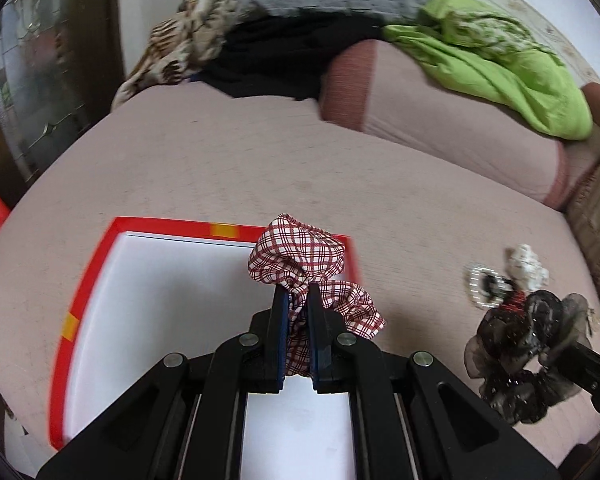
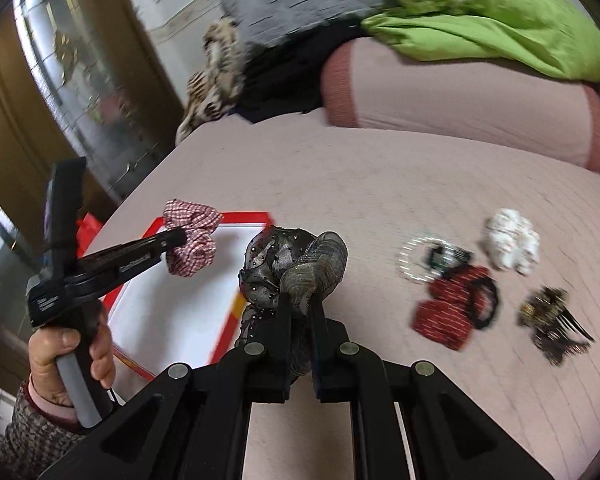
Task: Organize jewelry
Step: 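Carry both held scrunchies over the red-rimmed white tray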
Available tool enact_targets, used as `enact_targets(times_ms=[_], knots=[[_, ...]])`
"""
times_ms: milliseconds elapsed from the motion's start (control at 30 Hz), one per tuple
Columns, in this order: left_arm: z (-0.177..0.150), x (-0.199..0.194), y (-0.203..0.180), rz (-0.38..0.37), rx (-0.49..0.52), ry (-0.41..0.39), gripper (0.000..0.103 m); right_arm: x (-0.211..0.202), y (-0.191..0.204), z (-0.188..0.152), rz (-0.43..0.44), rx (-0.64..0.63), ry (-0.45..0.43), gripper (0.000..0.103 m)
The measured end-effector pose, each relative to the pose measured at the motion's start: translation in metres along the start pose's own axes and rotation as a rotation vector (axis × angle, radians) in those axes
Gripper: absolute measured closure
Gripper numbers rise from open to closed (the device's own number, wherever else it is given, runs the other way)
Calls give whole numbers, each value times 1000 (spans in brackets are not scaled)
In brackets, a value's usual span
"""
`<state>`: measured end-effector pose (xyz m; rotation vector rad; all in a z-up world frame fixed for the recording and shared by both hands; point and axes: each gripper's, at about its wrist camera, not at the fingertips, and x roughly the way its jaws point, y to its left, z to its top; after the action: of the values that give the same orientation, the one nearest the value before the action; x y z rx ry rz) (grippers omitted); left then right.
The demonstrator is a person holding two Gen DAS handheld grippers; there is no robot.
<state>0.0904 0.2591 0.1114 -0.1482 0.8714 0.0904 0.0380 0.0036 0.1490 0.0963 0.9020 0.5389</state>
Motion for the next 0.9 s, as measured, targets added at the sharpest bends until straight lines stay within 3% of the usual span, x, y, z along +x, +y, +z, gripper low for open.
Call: enact_targets(times_ms=[400,667,900], knots=[[11,38,89,123,-125,8,95,103,76,41,57,-45,95,94],[15,62,120,157,-184,24,95,167,85,54,26,-34,149,94],[14,68,124,168,-189,32,93,190,85,49,2,-19,188,94]])
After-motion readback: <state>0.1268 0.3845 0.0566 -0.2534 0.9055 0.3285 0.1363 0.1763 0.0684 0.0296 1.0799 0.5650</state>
